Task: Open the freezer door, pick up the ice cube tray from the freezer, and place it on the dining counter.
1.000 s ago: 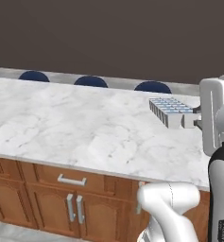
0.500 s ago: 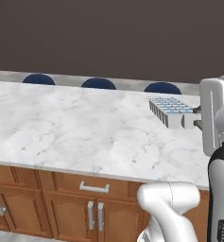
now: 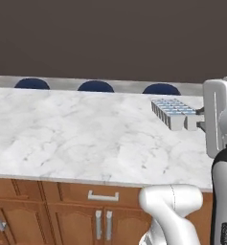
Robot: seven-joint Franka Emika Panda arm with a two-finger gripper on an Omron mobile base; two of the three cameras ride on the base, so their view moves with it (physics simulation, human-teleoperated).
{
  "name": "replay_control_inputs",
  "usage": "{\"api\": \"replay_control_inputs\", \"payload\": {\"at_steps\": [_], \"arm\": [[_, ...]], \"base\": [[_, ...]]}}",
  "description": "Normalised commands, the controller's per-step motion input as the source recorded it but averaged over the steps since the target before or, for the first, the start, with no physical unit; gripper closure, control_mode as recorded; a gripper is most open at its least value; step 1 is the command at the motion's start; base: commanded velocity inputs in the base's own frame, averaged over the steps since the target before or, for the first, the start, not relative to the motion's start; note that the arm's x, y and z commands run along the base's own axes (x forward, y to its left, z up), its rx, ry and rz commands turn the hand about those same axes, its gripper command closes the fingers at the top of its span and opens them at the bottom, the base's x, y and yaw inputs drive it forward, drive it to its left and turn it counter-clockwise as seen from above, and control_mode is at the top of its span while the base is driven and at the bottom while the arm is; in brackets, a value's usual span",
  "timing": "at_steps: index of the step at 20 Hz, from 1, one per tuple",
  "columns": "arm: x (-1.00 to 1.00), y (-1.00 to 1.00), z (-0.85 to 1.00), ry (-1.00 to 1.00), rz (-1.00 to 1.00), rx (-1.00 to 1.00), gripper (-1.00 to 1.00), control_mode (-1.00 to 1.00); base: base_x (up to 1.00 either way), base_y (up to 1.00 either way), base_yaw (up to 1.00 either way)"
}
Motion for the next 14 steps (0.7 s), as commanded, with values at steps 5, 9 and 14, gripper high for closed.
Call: {"api": "replay_control_inputs", "payload": {"at_steps": [5, 9, 14], "arm": [[0.00, 0.00, 0.00, 0.00, 0.00, 0.00, 1.00, 1.00], [0.00, 0.00, 0.00, 0.00, 0.00, 0.00, 1.00, 1.00], [0.00, 0.00, 0.00, 0.00, 0.00, 0.00, 1.00, 1.00]], "base": [[0.47, 0.23, -0.21], [0.49, 0.14, -0.23], [0.45, 0.04, -0.22]]}}
